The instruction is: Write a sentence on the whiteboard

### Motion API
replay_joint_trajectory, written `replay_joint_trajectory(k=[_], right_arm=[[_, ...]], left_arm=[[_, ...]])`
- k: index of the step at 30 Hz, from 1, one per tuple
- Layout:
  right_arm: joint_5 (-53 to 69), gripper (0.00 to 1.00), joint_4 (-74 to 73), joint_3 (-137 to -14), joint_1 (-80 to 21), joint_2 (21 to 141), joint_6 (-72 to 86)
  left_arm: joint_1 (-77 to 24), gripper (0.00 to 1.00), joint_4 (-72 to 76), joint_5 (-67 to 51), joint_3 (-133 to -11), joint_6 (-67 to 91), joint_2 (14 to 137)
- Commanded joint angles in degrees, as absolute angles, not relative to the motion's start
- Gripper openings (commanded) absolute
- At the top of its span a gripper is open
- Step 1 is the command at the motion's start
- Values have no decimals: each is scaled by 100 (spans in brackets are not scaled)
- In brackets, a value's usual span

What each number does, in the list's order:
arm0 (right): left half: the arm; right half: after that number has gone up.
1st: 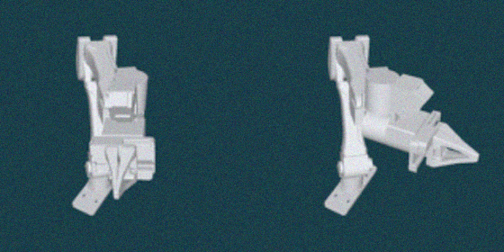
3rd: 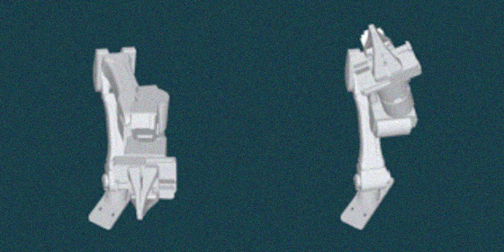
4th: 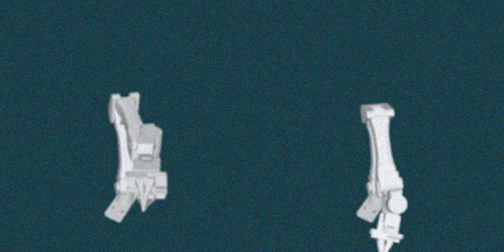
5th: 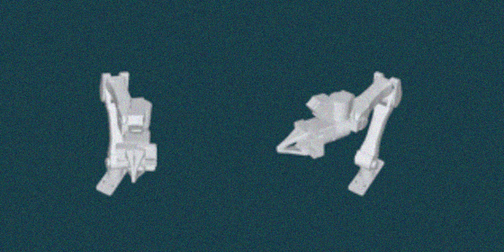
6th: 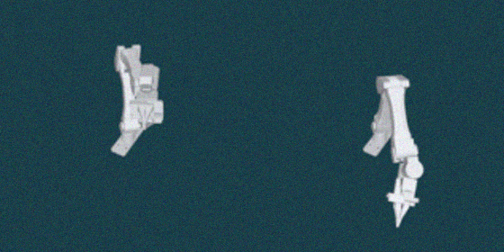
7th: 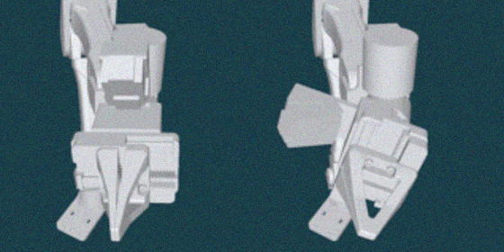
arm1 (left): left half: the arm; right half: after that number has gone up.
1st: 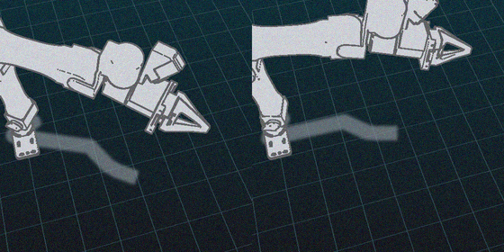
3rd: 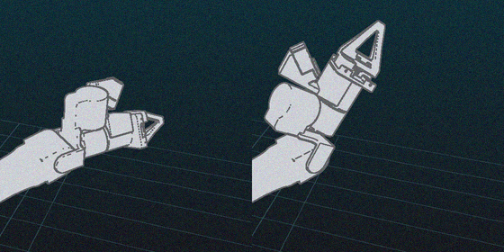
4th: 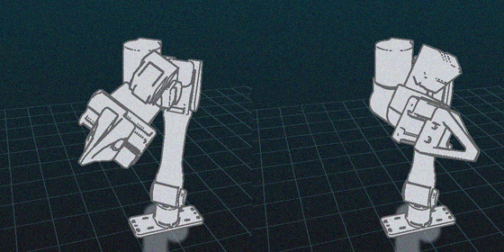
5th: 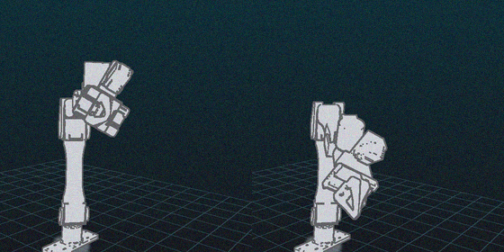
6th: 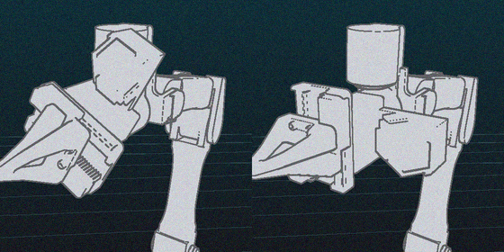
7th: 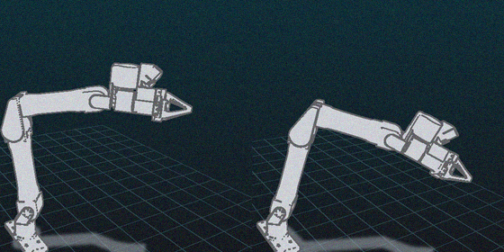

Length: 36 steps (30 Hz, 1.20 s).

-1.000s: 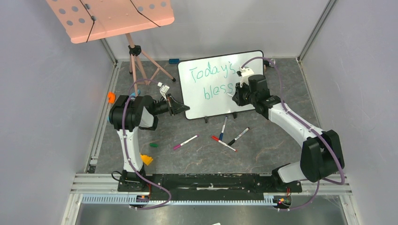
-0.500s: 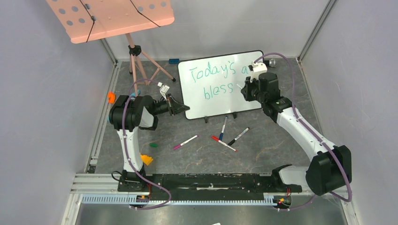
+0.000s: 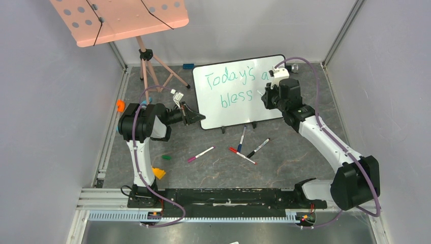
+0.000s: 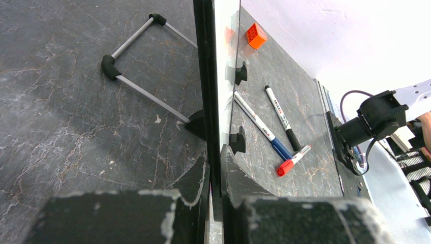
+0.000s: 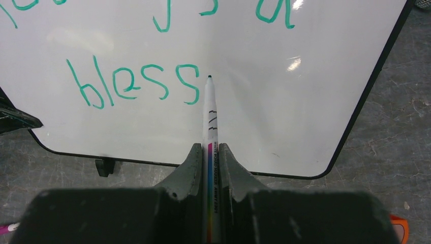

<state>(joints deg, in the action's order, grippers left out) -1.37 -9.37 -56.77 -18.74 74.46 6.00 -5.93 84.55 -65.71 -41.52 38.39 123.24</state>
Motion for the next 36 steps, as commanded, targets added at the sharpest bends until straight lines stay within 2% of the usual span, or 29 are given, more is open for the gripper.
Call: replay_joint_trajectory(k=[1,10,17,36], right_arm=[[-232,0,-546,-5678,-1852,7466,758],[-355,0,-340,-5429,-1854,7319,1020],[140,0,-421,-5655,-1854,7586,780],[-191,0,-309,-6151,-1855,8098,757]], left_arm=[[-604,2,8921,-6592,-4253,3572,12420],[-603,2,8921,-6598,-4254,3573,12424],[-606,2,8921,-6592,-4255,3586,12424],[-611,2,8921,-6596,-4250,3568,12416]])
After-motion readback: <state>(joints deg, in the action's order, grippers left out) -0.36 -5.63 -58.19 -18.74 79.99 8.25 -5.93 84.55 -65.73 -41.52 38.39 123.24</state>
